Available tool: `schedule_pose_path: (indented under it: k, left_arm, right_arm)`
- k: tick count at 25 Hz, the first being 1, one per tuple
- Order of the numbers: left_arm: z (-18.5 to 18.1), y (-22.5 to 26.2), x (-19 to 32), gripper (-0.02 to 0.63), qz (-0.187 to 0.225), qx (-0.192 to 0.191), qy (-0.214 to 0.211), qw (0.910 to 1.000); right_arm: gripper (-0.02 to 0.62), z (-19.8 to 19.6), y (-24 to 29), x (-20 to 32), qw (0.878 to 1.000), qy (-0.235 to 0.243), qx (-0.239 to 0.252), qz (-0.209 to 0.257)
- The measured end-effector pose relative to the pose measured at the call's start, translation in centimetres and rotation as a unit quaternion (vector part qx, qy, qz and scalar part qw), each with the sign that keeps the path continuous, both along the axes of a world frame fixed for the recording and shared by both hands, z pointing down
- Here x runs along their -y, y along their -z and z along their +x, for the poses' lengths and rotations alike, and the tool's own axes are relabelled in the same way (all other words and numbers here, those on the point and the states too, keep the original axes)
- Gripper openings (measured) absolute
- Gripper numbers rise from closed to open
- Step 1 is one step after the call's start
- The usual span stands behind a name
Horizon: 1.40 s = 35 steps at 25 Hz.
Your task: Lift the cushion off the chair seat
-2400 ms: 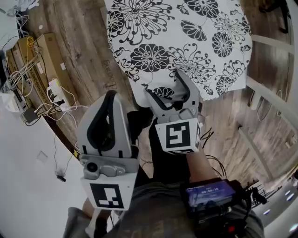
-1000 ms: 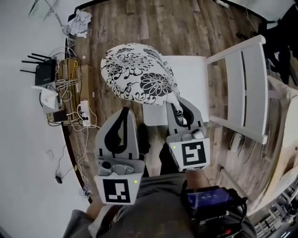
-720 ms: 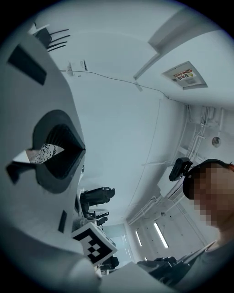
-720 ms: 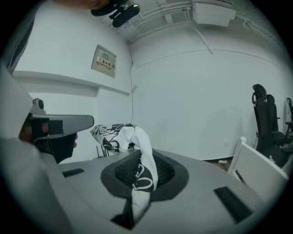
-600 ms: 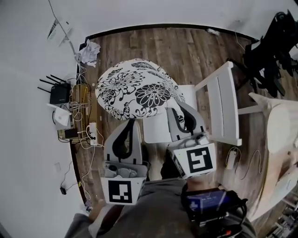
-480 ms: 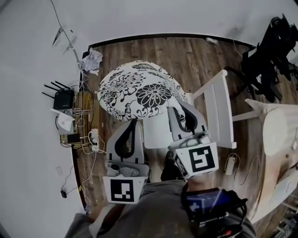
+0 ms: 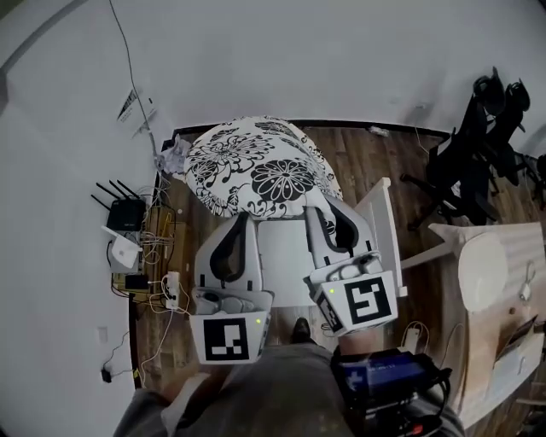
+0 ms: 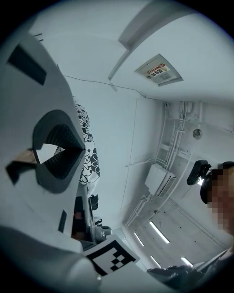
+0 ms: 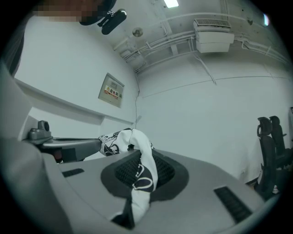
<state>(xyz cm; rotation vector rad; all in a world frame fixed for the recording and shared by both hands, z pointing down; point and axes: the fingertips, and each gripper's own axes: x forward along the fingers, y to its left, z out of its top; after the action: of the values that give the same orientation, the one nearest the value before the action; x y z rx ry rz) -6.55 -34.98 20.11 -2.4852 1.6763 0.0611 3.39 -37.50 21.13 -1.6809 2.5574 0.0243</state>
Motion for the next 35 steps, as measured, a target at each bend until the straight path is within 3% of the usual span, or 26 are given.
schedule_pose_path:
  k: [14,35]
  left_arm:
    - [-0.5,2.3,-0.3,0.006,0.024,-0.005,0.006,0.9997]
    - [-0.7,2.2,-0.1,0.006,0.018,-0.008,0.0,0.9998]
  right_arm:
    - [0.037,-0.7,2.8,-1.9,0.998,-0.014,-0.032,0.053]
    - [0.037,-1.0,2.9,-2.1,0.997,-0.028,-0.042,0.061]
